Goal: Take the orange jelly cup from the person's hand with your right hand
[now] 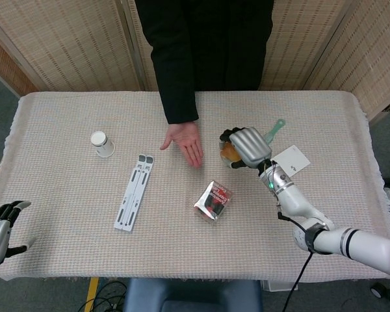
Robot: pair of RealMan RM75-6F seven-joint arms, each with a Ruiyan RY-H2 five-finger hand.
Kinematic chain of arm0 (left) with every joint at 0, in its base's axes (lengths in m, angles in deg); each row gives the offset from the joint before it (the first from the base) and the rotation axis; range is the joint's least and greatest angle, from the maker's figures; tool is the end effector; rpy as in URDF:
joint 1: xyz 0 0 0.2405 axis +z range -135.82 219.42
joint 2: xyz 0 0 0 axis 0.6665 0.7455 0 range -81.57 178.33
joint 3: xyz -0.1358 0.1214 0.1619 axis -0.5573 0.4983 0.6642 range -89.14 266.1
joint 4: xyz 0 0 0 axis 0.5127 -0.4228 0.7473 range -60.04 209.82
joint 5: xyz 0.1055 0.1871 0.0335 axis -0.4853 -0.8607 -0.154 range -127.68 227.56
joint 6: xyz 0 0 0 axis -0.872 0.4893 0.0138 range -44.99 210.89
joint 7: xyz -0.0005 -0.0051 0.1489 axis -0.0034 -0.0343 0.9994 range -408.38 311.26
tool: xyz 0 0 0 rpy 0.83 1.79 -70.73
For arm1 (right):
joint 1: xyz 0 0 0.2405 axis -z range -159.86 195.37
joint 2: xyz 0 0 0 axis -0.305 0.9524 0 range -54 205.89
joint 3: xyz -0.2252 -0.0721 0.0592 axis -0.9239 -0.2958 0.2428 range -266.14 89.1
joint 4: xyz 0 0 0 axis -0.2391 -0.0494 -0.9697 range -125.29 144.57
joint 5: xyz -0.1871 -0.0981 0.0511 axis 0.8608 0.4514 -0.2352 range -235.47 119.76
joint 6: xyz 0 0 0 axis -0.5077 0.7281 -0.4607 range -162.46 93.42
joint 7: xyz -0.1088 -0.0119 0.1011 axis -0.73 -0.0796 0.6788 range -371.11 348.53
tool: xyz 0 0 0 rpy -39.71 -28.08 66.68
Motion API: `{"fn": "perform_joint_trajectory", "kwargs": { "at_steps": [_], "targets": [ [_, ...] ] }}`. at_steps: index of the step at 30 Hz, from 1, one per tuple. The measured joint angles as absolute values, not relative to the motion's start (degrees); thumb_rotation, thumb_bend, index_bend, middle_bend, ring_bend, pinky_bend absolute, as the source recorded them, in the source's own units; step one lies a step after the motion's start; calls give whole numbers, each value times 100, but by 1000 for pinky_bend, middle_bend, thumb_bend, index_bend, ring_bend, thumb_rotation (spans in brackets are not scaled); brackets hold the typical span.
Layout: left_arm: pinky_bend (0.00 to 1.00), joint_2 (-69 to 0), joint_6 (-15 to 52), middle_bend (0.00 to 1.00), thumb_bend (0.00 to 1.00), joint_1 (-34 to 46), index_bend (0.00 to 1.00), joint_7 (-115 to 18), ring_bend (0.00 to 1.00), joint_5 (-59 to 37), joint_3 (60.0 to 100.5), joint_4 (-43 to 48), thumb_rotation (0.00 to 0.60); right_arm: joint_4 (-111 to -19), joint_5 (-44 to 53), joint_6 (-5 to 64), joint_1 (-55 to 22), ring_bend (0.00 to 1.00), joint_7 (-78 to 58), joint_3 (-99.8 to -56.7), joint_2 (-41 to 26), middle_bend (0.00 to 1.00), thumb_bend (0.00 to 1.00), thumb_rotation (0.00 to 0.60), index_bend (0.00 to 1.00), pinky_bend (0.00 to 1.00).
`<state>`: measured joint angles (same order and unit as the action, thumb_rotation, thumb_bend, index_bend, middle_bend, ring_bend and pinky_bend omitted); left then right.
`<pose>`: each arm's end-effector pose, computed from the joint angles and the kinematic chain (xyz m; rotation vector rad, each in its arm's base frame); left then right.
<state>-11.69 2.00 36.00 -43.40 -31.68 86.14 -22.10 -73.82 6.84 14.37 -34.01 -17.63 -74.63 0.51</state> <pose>-0.3044 0.1870 0.1540 -1.4057 -0.9244 -0.7752 -0.1034 -0.4097 0.0571 1.8589 -0.8576 1.0414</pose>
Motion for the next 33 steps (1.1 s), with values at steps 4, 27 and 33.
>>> {"fn": "perform_joint_trajectory", "kwargs": {
  "at_steps": [4,27,33],
  "targets": [
    [239,-1165,212,228,220,3580,221,-4295,201,-3214,8630,-2249,600,-7037,629,1323,-3347,475,-1704,-7582,-108,490,580,600,673,782],
    [239,-1169,210,228,220,3617,219,-4242,201,-3133,8663,-2253,600,-5046,588,42,-3653,241,-1200,-7766,-1515,258,334,600,246,429],
    [239,-1205,233,228,220,3590,219,-4171,201,-3110,8647,-2237,600,-5301,463,-106,-3656,76,-1340,-7798,-1322,109,317,600,2,273]
  ]
}}
